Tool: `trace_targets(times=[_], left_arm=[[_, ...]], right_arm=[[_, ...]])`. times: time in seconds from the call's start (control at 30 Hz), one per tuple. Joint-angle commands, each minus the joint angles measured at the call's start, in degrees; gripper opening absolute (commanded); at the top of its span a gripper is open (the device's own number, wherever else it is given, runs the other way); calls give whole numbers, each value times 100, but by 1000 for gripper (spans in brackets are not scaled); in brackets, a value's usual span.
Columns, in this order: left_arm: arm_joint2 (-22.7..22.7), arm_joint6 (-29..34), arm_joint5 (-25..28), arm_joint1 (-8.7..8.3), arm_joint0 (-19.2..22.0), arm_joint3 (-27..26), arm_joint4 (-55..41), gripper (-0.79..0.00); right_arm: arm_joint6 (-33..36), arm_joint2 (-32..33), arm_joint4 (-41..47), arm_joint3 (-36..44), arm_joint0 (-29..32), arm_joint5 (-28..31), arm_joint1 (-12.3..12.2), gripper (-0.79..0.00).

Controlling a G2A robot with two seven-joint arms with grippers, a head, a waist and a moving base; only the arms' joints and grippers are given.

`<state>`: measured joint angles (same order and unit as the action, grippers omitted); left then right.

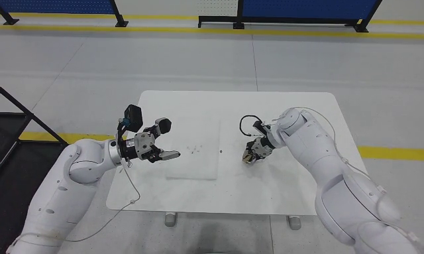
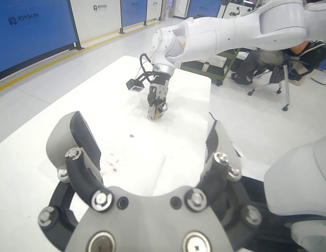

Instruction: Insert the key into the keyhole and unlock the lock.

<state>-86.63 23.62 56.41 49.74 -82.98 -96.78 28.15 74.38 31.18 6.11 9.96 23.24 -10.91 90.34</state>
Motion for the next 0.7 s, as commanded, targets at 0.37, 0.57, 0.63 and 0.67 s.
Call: trace_targets(times=[0.37,0.57,0.63,0.67], left_arm=[[0,0,0,0,0,0,0,0],[0,0,0,0,0,0,0,0],[0,0,0,0,0,0,0,0],[0,0,0,0,0,0,0,0]], right_arm=[[3,108,-56,-5,12,7,14,-157],[-80,173,-68,5,-9,111,9,0],[-138,198,-69,13,-25,176,4,0],[-167,207,-79,20,-36,207,1,0]])
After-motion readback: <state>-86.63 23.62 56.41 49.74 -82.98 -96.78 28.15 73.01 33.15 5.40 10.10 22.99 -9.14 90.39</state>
